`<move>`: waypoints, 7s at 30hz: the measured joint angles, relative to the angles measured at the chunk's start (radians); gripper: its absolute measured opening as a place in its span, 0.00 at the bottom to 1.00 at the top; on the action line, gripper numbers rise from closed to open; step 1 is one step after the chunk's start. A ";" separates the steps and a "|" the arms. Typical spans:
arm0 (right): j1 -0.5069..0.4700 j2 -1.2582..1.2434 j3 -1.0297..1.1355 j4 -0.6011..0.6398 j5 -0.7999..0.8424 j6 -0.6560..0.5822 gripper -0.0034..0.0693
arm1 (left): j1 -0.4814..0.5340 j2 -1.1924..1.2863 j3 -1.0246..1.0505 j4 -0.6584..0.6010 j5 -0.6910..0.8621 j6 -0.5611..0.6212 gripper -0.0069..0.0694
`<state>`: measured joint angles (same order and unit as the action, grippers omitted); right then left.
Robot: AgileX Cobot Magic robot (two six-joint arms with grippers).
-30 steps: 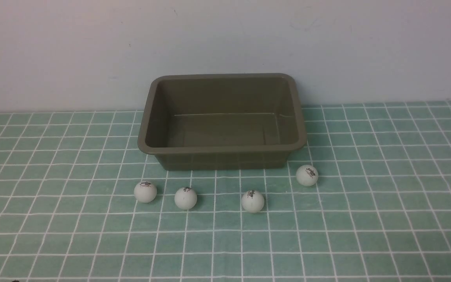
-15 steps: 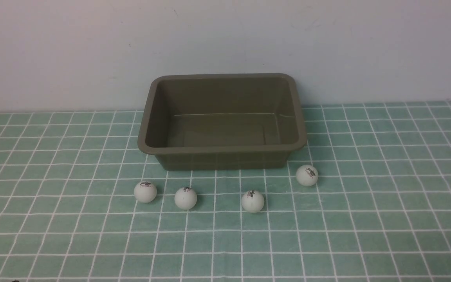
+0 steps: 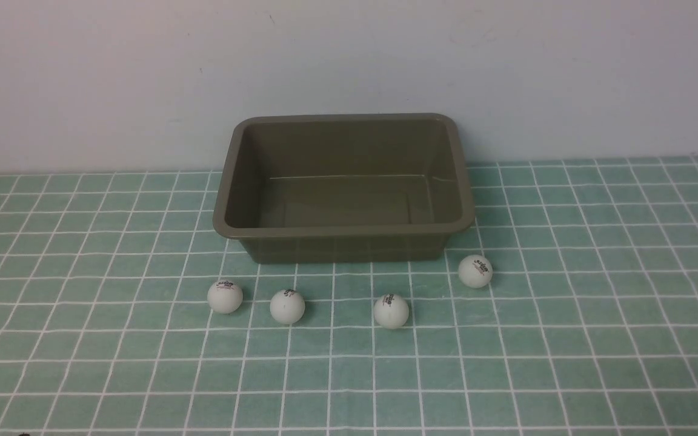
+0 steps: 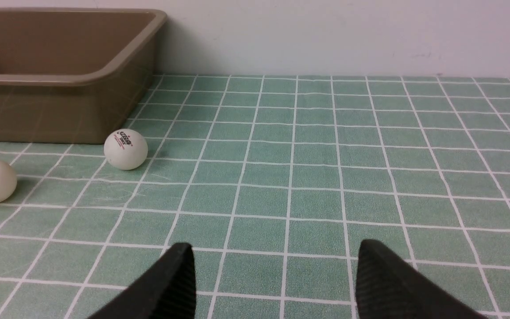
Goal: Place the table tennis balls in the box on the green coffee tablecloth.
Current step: 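Reach for and grasp a ping pong ball on the table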
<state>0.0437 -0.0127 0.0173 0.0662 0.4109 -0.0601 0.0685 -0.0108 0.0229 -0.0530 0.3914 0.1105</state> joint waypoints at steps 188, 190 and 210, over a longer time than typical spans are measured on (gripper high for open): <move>0.000 0.010 -0.643 0.192 0.505 0.040 0.66 | 0.000 0.000 0.005 -0.623 -0.190 0.000 0.77; 0.000 0.010 -0.643 0.192 0.505 0.040 0.66 | 0.000 0.000 0.005 -0.633 -0.190 0.000 0.77; 0.000 0.010 -0.643 0.192 0.505 0.015 0.66 | 0.000 0.000 -0.133 -0.644 -0.053 0.110 0.77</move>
<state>0.0437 -0.0025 -0.6253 0.2584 0.9162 -0.0454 0.0685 -0.0108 -0.1104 -0.6969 0.3379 0.2201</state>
